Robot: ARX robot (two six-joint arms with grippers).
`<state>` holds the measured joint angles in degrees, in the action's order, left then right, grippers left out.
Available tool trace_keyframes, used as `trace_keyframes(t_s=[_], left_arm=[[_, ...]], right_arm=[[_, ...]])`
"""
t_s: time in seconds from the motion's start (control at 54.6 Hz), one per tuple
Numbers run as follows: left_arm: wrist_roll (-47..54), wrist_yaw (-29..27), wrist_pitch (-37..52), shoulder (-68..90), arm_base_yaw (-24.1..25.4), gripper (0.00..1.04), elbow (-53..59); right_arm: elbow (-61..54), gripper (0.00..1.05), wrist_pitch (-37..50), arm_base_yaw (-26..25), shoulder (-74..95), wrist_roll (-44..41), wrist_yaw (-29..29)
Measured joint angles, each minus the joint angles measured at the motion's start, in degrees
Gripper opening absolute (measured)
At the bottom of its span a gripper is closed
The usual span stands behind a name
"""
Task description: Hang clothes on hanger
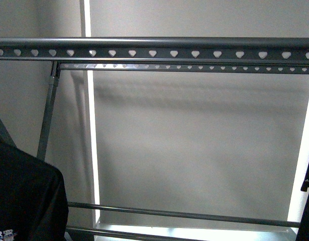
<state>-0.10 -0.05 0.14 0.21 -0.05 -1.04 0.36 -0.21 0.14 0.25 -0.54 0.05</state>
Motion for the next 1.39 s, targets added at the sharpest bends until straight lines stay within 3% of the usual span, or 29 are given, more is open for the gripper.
trace_keyframes(t_s=[0.256, 0.311, 0.329, 0.366, 0.458, 0.549, 0.622, 0.695, 0.878, 1.318, 1.354, 1.391], left_arm=[[0.00, 0.00, 0.00, 0.00, 0.00, 0.98, 0.00], [-1.73, 9.46, -5.40, 3.69, 2.67, 0.98, -2.25], [-4.74, 15.21, -9.20, 8.37, 4.26, 0.98, -4.52], [-9.70, 19.67, -13.20, 16.06, 5.38, 0.98, -8.28], [-24.65, 13.90, -13.14, 33.05, 5.25, 0.98, -17.16], [-42.05, 2.38, -6.99, 51.08, 4.96, 0.98, -28.63], [-47.15, -2.43, -2.78, 60.04, 4.46, 0.98, -34.80], [-47.82, -4.83, 3.30, 68.26, 3.23, 0.98, -40.96], [-47.32, -5.99, 7.45, 81.15, 0.02, 0.98, -52.61], [-45.05, -14.97, 1.66, 96.35, -1.73, 0.98, -71.84], [-44.87, -15.04, 0.79, 97.15, -1.73, 0.96, -72.72], [-44.87, -15.41, -1.01, 98.33, -1.70, 0.87, -73.99]], right_arm=[[0.00, 0.97, 0.00, 0.00, 0.00, -0.02, -0.02], [0.00, 0.97, 0.00, 0.00, 0.00, 0.00, 0.07], [0.00, 0.97, 0.00, 0.00, 0.00, 0.00, 0.02], [0.00, 0.97, 0.00, -0.02, 0.00, -0.02, -0.15], [0.00, 0.97, 0.00, 0.00, 0.00, -0.02, -0.09], [0.00, 0.97, 0.00, -0.02, 0.00, -0.02, -0.09], [0.00, 0.97, 0.00, -0.02, 0.00, -0.02, -0.09], [0.00, 0.97, 0.00, -0.02, 0.00, 0.00, -0.13], [0.00, 0.97, 0.00, -0.02, 0.00, -0.02, -0.09], [0.00, 0.97, 0.00, -0.02, 0.00, -0.02, -0.11], [0.00, 0.97, 0.00, -0.02, 0.00, -0.02, -0.11], [0.00, 0.97, 0.00, -0.02, 0.00, -0.02, -0.09]])
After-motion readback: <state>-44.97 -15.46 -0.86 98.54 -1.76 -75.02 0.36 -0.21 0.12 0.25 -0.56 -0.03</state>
